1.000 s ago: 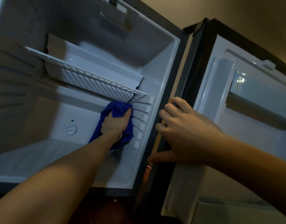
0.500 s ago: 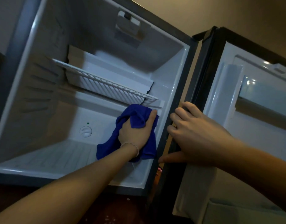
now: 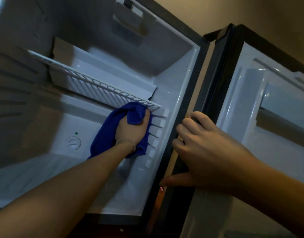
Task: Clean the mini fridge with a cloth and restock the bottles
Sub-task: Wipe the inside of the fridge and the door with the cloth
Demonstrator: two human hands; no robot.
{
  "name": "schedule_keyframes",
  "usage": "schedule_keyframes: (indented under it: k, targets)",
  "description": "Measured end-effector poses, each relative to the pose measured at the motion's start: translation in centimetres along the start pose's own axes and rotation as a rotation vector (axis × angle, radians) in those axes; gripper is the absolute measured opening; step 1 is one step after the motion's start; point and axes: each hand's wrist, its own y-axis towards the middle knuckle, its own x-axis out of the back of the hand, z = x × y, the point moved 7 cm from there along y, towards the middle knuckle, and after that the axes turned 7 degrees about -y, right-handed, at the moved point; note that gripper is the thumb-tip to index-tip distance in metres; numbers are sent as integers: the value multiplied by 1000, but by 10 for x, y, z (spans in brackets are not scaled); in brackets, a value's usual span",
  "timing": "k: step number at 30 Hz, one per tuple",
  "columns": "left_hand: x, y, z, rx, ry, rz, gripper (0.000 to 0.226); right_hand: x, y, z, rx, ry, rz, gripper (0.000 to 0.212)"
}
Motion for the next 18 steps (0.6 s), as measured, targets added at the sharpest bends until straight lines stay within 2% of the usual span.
schedule_keyframes:
  k: [5,12,18]
  targets:
    - [0,12,7,-17,67,-5,50,-2,-1,1,-11,2,-79,103]
    - [2,9,6,8,86,44,49,3,0,0,-5,-29,24,108]
    - [10,-21,-23,-89,105,50,51,10,-1,3,17,-20,101,108]
